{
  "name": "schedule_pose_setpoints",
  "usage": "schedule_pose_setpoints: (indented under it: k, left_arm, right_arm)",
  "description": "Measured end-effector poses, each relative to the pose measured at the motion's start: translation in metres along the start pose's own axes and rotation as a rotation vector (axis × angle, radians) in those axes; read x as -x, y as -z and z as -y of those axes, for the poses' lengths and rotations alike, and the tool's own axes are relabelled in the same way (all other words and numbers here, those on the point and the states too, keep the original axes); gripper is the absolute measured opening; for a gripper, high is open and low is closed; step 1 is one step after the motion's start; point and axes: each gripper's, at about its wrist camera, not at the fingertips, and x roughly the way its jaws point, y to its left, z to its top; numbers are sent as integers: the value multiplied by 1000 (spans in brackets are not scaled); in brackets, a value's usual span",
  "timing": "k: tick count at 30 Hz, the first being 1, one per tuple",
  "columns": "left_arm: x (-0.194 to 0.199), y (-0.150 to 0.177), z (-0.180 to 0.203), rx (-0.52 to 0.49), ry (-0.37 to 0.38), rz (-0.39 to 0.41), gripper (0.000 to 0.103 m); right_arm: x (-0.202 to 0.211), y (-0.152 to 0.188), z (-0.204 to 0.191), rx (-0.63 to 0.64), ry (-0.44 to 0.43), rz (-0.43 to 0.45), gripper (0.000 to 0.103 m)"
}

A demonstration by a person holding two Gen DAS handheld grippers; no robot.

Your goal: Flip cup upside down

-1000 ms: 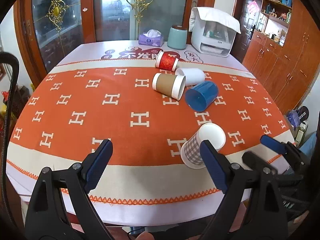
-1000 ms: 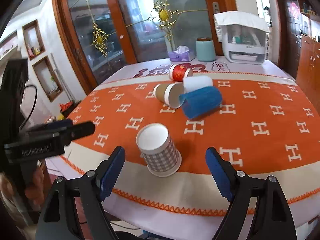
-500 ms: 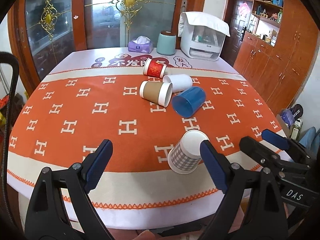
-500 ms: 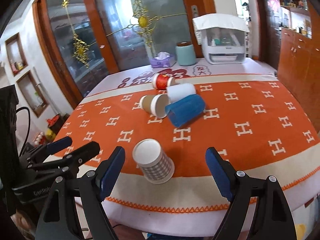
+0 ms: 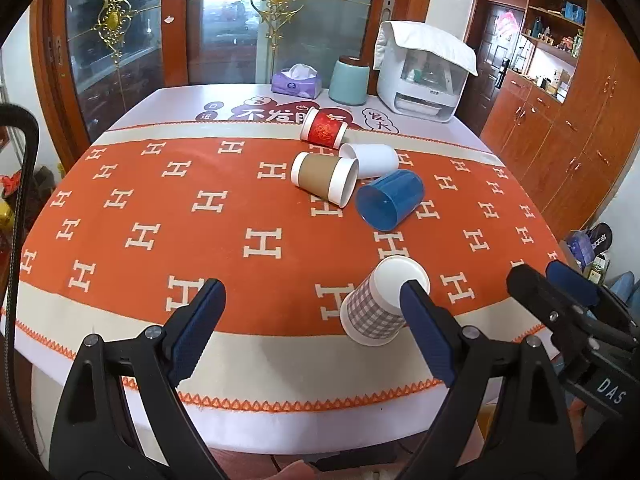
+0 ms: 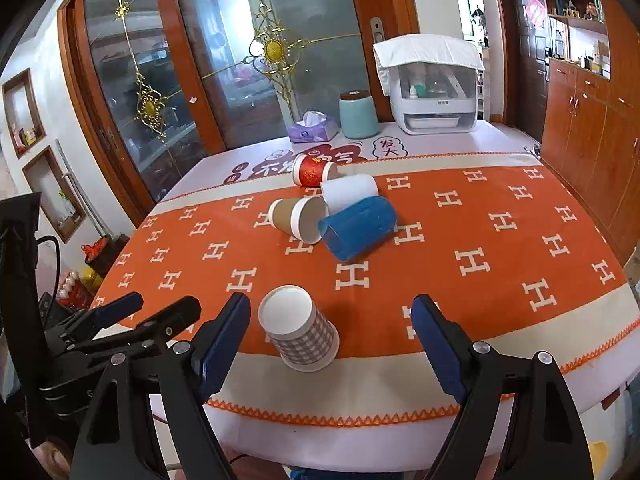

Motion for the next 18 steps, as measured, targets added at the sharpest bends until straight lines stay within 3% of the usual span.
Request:
schedule_pose_setpoints:
  k: [18]
  left_arm:
    - [21,-3,16,-31,-34,36,87]
  right_arm:
    - [14,7,2,-15,-5,13,84]
